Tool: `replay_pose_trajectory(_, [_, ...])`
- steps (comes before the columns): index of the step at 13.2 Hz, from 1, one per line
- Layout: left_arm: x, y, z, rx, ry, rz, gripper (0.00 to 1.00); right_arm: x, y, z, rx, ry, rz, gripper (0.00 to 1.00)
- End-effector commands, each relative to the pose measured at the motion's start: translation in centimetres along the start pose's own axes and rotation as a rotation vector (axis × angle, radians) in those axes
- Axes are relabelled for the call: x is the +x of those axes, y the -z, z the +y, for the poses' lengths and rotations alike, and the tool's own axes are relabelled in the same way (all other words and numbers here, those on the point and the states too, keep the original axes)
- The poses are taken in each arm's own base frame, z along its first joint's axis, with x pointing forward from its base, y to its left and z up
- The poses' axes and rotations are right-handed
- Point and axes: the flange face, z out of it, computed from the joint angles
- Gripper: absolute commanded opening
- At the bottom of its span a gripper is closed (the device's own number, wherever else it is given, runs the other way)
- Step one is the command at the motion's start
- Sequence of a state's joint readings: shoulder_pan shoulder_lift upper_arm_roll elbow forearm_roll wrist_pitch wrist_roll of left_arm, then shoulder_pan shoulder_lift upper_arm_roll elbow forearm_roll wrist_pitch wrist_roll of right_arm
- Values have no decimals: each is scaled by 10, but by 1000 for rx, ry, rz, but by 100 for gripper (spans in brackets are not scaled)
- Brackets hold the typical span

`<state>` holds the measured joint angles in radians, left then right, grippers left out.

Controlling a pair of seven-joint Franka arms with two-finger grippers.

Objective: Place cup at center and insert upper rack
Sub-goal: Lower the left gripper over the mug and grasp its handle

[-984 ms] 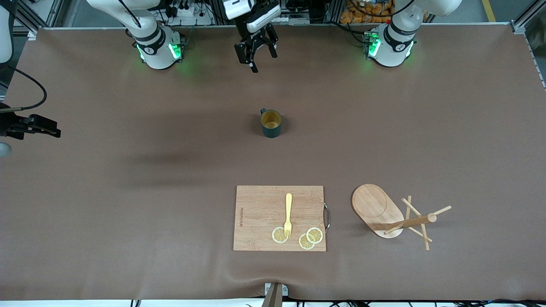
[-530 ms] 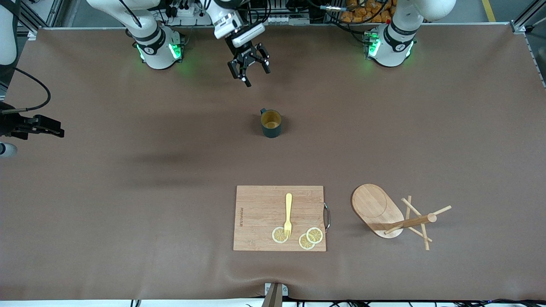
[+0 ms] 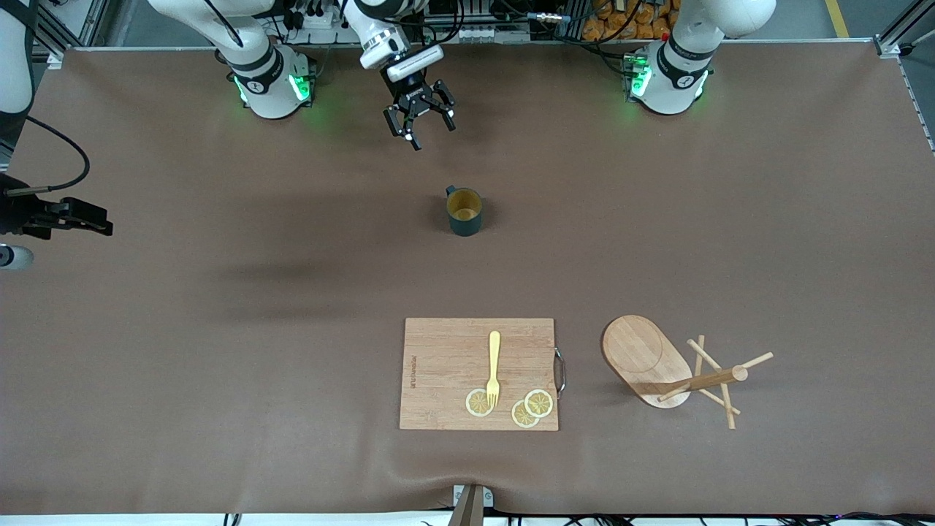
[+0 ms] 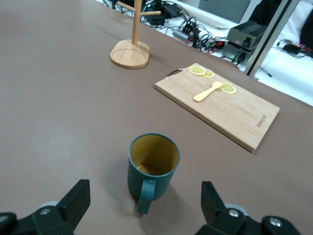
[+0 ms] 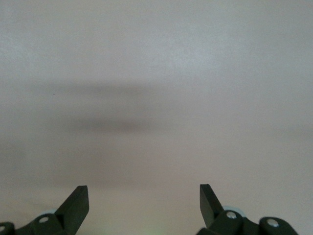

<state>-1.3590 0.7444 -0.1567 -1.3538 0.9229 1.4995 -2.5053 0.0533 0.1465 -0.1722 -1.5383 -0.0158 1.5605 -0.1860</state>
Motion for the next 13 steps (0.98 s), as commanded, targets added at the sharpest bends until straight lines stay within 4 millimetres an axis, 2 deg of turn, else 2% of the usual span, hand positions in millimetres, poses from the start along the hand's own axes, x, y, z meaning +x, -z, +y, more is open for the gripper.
replay_pose_trajectory(1, [-19,-12,2,-30,-9,75,100,-3,2,-8,0,-3,8,100])
replay_pose_trajectory(4, [-45,-39,7,-69,-22,152,100,-3,2,-9,0,0,8,100])
replay_pose_trajectory(8, [-64,-57,5,-112,-57,209,100,-3,1,-9,0,0,5,100])
replay_pose_trajectory(9, [-72,-55,-1,-129,-69,220,100,-3,1,-9,0,0,5,100])
replay_pose_trajectory(11, [-83,-68,-4,-142,-85,260,100,-2,0,-11,0,3,4,100])
replay_pose_trajectory(13, [-84,-68,-6,-145,-88,264,100,-2,0,-12,-1,5,5,100])
